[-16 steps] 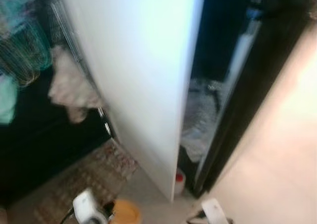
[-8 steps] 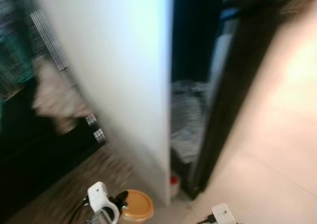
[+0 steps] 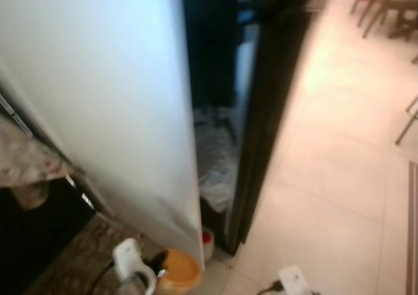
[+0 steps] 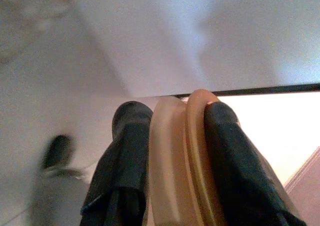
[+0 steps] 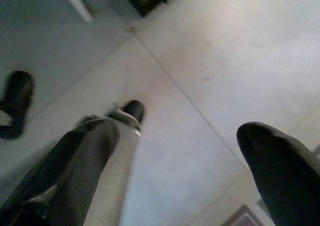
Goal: Restocking fridge
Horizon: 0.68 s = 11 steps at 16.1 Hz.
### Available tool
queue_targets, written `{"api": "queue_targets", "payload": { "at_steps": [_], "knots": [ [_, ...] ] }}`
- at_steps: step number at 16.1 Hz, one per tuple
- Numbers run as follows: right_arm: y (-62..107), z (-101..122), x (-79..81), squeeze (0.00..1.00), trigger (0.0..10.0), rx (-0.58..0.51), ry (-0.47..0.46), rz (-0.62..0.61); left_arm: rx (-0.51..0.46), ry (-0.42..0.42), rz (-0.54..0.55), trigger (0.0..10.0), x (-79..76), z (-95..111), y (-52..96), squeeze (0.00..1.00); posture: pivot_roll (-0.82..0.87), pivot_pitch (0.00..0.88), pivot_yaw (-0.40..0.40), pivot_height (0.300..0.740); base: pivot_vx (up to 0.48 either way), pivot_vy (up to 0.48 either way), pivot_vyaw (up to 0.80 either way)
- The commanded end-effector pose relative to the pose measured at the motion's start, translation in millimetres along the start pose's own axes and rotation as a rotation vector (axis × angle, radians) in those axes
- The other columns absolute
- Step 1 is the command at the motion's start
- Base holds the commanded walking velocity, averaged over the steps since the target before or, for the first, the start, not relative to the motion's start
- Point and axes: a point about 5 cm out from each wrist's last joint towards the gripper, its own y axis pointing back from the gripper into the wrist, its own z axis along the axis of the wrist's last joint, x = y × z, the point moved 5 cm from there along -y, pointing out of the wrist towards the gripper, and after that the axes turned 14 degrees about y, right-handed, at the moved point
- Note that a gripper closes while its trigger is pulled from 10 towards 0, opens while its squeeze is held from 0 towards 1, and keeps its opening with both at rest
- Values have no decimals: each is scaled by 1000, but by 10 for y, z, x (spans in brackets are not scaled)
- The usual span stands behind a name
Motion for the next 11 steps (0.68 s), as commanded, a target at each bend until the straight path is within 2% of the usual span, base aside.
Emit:
{"api": "queue_targets", "payload": {
  "at_steps": [1, 4, 6, 8, 9, 11],
  "knots": [
    [4, -42, 87, 0, 10000, 11, -3, 22, -3, -14, 5, 10000, 0, 3, -2, 0, -18, 9, 60, 740, 0, 0, 0],
    [4, -39, 76, 0, 10000, 9, -1, 16, 0, -11, 24, 10000, 44, -6, 8, 0, -22, 10, 57, 740, 0, 0, 0],
    [3, -7, 57, 0, 10000, -11, 28, 5, -24, 48, 55, 10000, 124, 31, 25, 0, -23, 10, 55, 740, 0, 0, 0],
    [7, 6, 40, 0, 10000, -32, -48, -18, -71, 168, 83, 10000, 198, 117, 41, 0, -37, 10, 51, 740, 0, 0, 0],
    [24, -18, -19, 0, 10000, -61, -361, -108, -88, 221, 100, 10000, 262, 164, 59, 0, -53, 15, 47, 740, 0, 0, 0],
    [34, -16, -40, 0, 10000, -86, -478, -138, -80, 200, 102, 10000, 285, 153, 68, 0, -64, 17, 46, 740, 0, 0, 0]
  ]
}}
